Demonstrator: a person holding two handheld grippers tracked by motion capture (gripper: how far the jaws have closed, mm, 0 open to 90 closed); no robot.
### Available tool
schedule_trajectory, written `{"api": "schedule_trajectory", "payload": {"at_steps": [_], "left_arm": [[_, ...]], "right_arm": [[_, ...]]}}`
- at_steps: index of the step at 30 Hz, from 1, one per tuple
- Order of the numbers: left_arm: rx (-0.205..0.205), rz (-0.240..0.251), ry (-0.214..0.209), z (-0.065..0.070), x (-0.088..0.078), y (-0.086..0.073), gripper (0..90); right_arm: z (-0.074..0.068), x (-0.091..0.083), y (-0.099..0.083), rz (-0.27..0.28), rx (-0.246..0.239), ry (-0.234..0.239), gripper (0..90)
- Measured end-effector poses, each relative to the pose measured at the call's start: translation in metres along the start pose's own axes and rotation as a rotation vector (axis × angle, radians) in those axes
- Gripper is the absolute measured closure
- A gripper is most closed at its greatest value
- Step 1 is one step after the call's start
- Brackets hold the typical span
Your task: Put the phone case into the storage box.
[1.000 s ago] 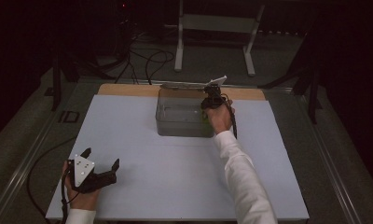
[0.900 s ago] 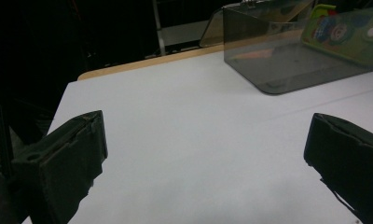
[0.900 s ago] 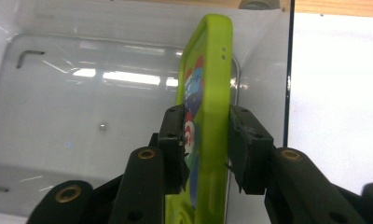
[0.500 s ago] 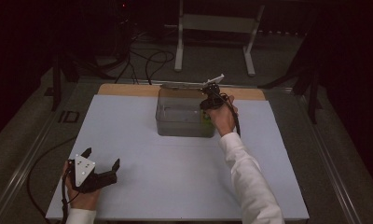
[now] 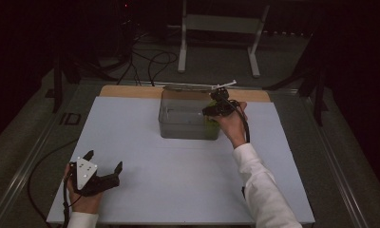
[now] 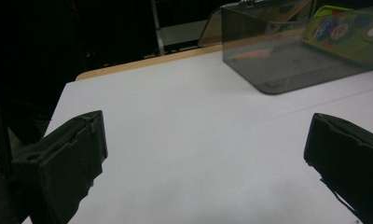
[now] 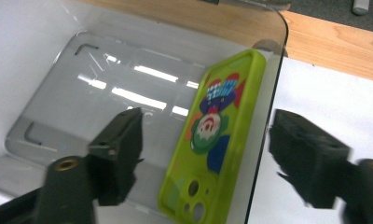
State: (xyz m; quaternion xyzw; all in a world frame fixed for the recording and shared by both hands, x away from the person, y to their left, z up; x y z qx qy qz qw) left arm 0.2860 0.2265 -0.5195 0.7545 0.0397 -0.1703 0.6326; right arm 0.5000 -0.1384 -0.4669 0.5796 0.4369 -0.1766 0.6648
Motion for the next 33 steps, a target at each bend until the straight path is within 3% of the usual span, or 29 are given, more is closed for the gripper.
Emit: {"api": "schedule_trajectory", "payload": {"at_steps": [4,14,22,27,33], "left_arm": [[0.0,-0.002,-0.003,0.001,0.0,0.0,0.0],[-0.003,-0.008,-0.011,0.002,0.001,-0.001,0.0],[-0.003,-0.016,-0.018,0.002,0.002,-0.001,0.0],[-0.008,-0.025,-0.029,0.002,0.003,-0.002,0.0],[-0.016,-0.025,-0.039,0.002,0.002,0.0,0.0]], "right_arm": [[-0.004,-0.007,-0.01,0.046,-0.017,0.024,14.3],[-0.008,-0.033,-0.043,0.143,-0.052,0.08,9.9],[-0.004,-0.059,-0.078,0.256,-0.051,0.083,9.6],[-0.001,-0.071,-0.104,0.28,-0.059,0.065,9.2],[-0.001,-0.09,-0.122,0.337,-0.074,0.046,9.2]]}}
Point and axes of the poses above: each handheld gripper's, and its own axes: x roughly forward along the jaws, y roughly out of its top, z roughly to its right, the point moved 6 cm from there along x, roughly forward along the jaws, and after that the axes turned 6 degrees about y, right-handed, at the moved point
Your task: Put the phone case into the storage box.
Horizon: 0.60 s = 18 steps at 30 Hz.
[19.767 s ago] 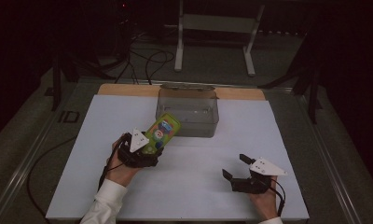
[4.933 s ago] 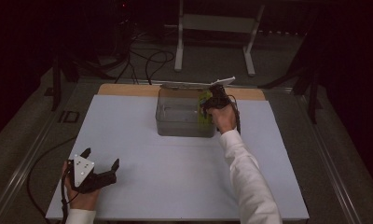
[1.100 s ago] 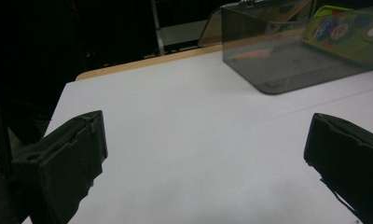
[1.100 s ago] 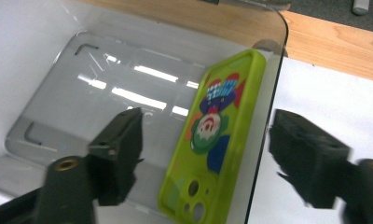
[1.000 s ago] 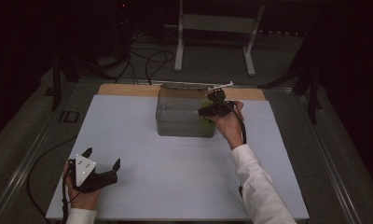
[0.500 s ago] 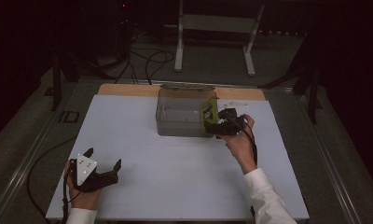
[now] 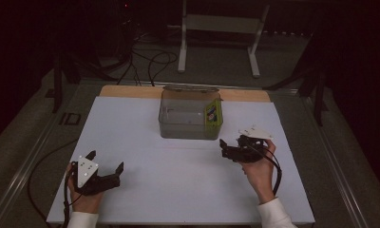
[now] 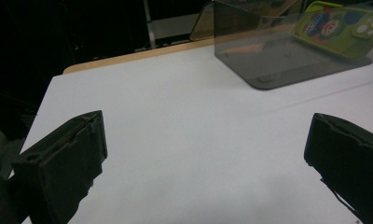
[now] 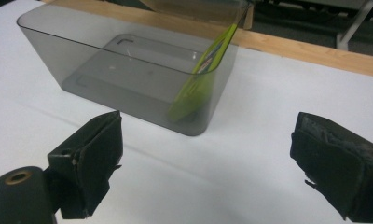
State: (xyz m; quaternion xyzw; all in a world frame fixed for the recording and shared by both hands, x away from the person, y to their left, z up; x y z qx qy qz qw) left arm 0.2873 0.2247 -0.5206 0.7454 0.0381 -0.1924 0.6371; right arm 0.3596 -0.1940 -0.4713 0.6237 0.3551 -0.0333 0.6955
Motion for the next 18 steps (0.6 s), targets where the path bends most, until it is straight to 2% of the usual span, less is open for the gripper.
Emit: {"api": "schedule_trajectory", "payload": {"at_steps": [3,4,7,8,11,12,15,18], "left_arm": [[-0.007,0.004,-0.007,0.0,-0.001,0.001,0.0],[-0.006,0.007,-0.011,0.0,-0.001,0.002,0.0],[-0.015,0.018,-0.021,0.0,-0.003,0.004,0.0],[-0.014,0.017,-0.028,-0.001,-0.003,0.004,0.0],[-0.016,0.019,-0.043,0.001,-0.004,0.005,0.0],[-0.015,0.02,-0.049,0.001,-0.004,0.005,0.0],[-0.011,0.02,-0.057,0.002,-0.005,0.006,0.0],[-0.009,0.022,-0.063,0.003,-0.006,0.006,0.0]], "right_arm": [[0.001,-0.006,-0.004,0.015,-0.017,-0.022,9.2],[0.003,-0.01,-0.008,0.049,-0.008,-0.02,9.2],[0.005,-0.012,-0.012,0.074,0.002,-0.02,9.3],[0.008,-0.016,-0.025,0.063,0.004,-0.037,9.2],[0.009,-0.02,-0.029,0.117,-0.004,-0.037,9.2],[0.011,-0.024,-0.037,0.133,0.004,-0.036,9.2],[0.012,-0.03,-0.046,0.177,-0.005,-0.027,9.2],[0.012,-0.033,-0.052,0.191,-0.015,-0.017,9.2]]}}
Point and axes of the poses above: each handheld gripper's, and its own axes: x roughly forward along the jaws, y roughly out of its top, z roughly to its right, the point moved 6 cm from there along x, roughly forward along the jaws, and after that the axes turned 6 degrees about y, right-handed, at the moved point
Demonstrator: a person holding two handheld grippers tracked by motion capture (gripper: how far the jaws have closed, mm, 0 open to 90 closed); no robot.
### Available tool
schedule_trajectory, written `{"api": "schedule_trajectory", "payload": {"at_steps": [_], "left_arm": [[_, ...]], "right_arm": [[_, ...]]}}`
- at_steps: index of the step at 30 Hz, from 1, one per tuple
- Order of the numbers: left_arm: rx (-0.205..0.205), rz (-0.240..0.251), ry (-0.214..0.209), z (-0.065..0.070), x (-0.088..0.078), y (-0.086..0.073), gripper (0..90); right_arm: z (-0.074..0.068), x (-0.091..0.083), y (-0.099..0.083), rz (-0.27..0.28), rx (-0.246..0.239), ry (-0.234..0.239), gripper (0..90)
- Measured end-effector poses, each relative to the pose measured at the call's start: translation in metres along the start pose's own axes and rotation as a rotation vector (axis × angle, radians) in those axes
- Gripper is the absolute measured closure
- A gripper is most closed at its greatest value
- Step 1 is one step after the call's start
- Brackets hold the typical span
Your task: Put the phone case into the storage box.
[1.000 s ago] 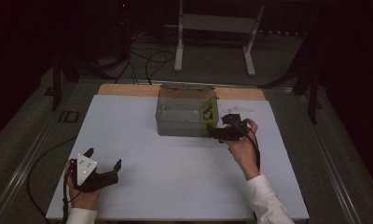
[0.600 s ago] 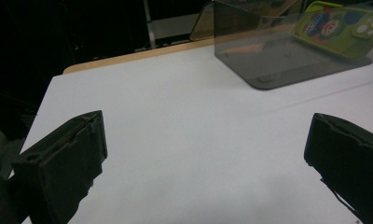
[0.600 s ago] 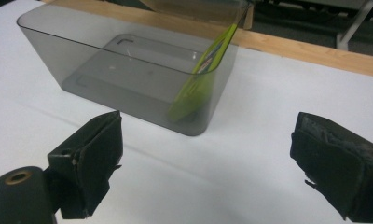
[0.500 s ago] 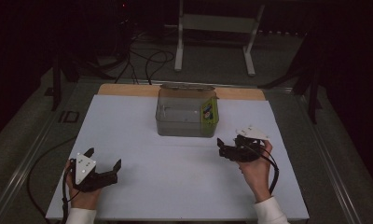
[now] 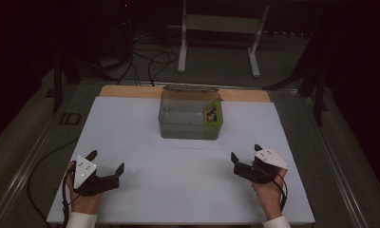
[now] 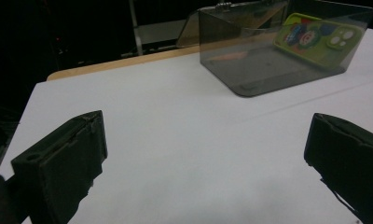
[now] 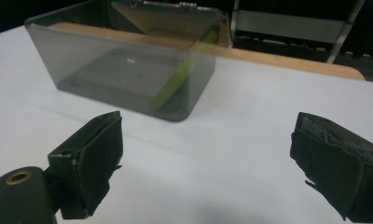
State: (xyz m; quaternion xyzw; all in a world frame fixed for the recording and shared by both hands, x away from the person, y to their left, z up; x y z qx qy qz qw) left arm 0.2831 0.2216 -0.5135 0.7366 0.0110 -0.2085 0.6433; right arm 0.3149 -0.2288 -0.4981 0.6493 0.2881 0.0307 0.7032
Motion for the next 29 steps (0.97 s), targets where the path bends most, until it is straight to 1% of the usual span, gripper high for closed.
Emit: {"api": "schedule_trajectory", "payload": {"at_steps": [3,4,6,10,13,15,18,19,20,24,29], "left_arm": [[0.002,0.002,-0.004,0.0,-0.001,0.0,0.0],[0.003,0.002,-0.007,0.0,-0.001,0.0,0.0],[0.005,0.002,-0.011,0.001,-0.001,0.0,0.0],[0.013,0.005,-0.028,0.003,-0.002,0.0,0.0],[0.02,0.006,-0.042,0.005,-0.002,0.0,0.0],[0.027,0.005,-0.049,0.006,-0.001,-0.001,0.0],[0.031,0.001,-0.057,0.007,0.0,-0.002,0.0],[0.031,0.0,-0.058,0.007,0.0,-0.002,0.0],[0.031,-0.002,-0.058,0.008,0.0,-0.002,0.0],[0.032,-0.009,-0.061,0.008,0.001,-0.004,0.0],[0.038,-0.028,-0.058,0.009,0.004,-0.006,0.0]], "right_arm": [[-0.001,-0.004,-0.006,0.019,-0.031,0.014,9.3],[-0.002,-0.006,-0.008,0.021,-0.034,0.021,9.2],[-0.002,-0.008,-0.01,0.045,-0.04,0.037,9.2],[-0.001,-0.011,-0.014,0.065,-0.045,0.072,9.3],[-0.001,-0.011,-0.016,0.064,-0.052,0.097,9.3],[-0.001,-0.012,-0.018,0.069,-0.046,0.114,9.3],[-0.003,-0.012,-0.022,0.06,-0.062,0.138,9.4],[-0.004,-0.011,-0.023,0.057,-0.059,0.141,9.4],[-0.003,-0.011,-0.024,0.052,-0.072,0.144,9.4],[-0.005,-0.011,-0.026,0.049,-0.067,0.153,9.7],[-0.007,-0.009,-0.028,0.048,-0.08,0.161,9.8]]}}
Point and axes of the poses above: each handheld gripper's, and its own axes: x roughly forward along the jaws, y roughly out of its top, z roughly to its right, the point moved 6 cm from there along x, roughly forward along the jaws, and after that the axes turned 6 degrees about y, right-handed, at the moved point
